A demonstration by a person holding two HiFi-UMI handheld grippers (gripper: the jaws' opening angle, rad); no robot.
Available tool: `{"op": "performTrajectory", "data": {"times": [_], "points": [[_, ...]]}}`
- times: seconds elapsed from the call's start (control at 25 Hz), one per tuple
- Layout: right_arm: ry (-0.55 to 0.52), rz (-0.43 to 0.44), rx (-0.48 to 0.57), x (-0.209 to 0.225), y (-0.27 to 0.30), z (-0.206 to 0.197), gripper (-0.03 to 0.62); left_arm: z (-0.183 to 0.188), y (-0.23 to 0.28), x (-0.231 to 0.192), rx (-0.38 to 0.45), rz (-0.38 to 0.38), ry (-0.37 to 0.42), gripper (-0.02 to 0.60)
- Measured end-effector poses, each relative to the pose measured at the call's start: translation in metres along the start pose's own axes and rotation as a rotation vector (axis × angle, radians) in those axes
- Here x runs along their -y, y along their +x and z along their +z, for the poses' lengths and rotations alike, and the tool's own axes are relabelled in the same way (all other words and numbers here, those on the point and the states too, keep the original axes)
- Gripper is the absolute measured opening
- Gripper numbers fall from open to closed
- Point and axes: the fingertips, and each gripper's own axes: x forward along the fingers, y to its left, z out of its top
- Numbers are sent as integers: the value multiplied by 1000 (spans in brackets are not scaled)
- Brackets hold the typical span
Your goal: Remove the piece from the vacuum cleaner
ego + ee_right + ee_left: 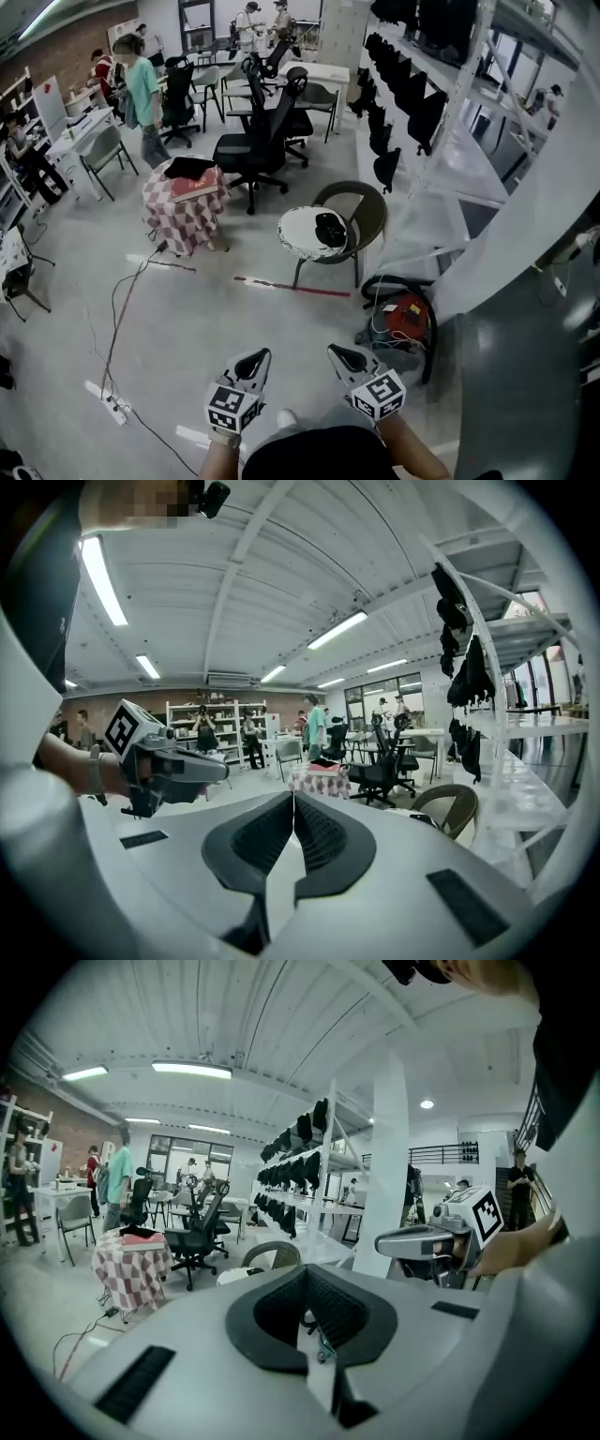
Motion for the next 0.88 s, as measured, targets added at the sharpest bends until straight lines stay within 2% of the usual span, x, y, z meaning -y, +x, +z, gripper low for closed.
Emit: {"op": "performTrajectory", "data": {"times": [0.24, 0.44, 0.72, 0.88], "points": [[25, -63, -11, 30, 24, 0, 31, 8, 42, -24, -10, -65, 28, 17], [53, -121, 0, 76, 37, 3, 31, 16, 96, -31, -42, -122, 58, 17], [117, -243, 2, 158, 36, 0, 31, 39, 193, -23, -94, -248, 131, 17], [174, -347, 2, 211, 10, -15, 31, 42, 254, 7, -136, -345, 181, 17]]}}
